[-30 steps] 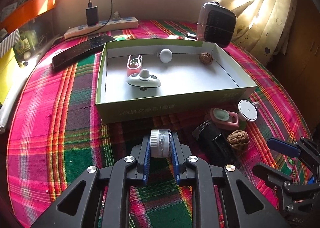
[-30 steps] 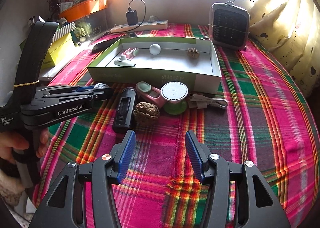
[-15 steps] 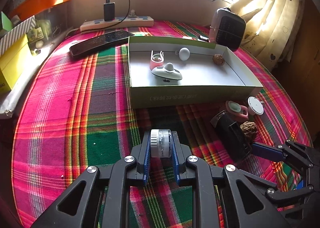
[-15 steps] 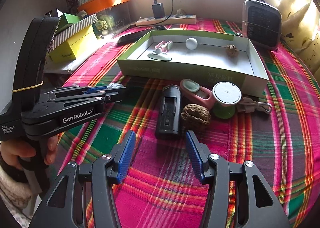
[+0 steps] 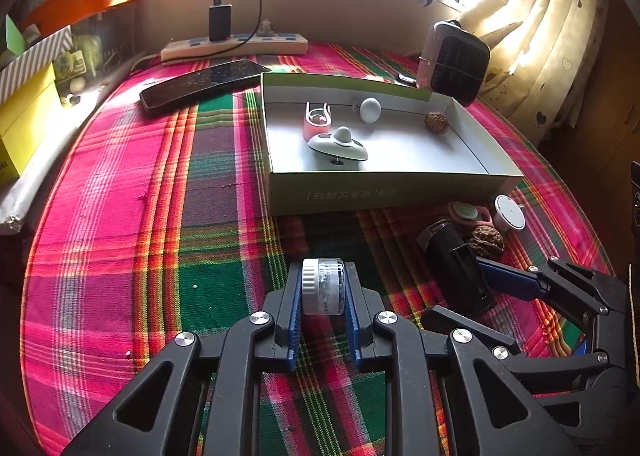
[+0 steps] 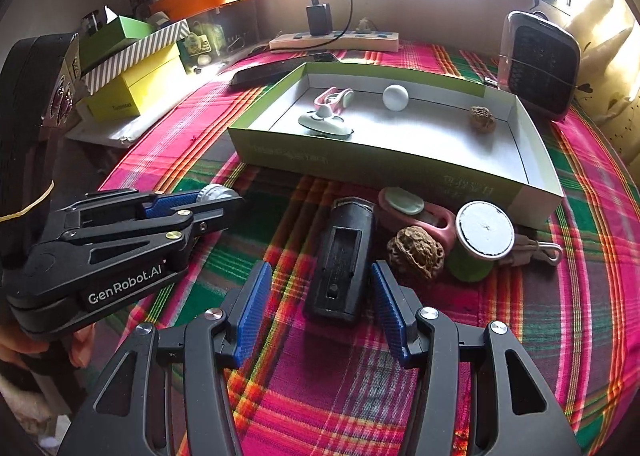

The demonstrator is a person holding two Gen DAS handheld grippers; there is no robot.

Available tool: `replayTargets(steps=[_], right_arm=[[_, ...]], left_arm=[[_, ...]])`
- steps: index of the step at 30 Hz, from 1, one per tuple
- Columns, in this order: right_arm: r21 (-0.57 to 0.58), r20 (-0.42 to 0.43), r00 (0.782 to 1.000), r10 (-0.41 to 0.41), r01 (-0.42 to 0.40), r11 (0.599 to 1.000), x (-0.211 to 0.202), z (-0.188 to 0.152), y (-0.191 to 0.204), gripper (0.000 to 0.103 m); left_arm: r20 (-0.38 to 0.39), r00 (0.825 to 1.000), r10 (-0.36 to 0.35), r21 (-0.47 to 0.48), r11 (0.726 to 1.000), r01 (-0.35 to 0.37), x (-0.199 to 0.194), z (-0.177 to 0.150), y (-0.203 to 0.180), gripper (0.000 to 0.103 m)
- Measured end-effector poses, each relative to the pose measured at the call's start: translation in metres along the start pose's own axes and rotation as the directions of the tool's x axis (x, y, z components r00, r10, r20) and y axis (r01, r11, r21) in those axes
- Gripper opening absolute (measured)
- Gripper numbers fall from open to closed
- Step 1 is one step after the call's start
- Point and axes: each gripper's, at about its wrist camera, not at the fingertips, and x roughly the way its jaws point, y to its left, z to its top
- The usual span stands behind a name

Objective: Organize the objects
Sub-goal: 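Lift the white jar and black device off the cloth with both grippers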

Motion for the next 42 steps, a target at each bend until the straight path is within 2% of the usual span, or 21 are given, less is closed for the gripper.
replayTargets(steps=[3,8,17,42], right_arm=[[-0.008,-0.003,1.0,-0.011,0.011,1.0,0.0023,0.0017,0.0019,0.052],[-0.024,-0.003,1.0,-0.029,0.029,0.999,0.0045,0.0035,0.0049,0.038],[-0.033,-0.004,0.999,-0.037,0.037,0.999,0.005,0.0033,0.0063,0.029],[-0.01,0.002,1.0,-0.006,0.006,1.0,0.002,0.0011,0.0026,0.029]], left_arm=[[0.0,1.0,0.002,0.002,1.0,-0.002,0.0,-0.0002,-0.0001,0.018],[0.002,1.0,0.002,0.004,1.0,-0.002,0.0002,-0.0001,-0.0006,0.018],[0.002,1.0,0.011,0.01,1.0,-0.011,0.0002,0.0003,-0.0025,0.018],[0.004,0.999,0.043,0.028,0.999,-0.043,-0.0028,-0.0022,-0.0064,0.017]])
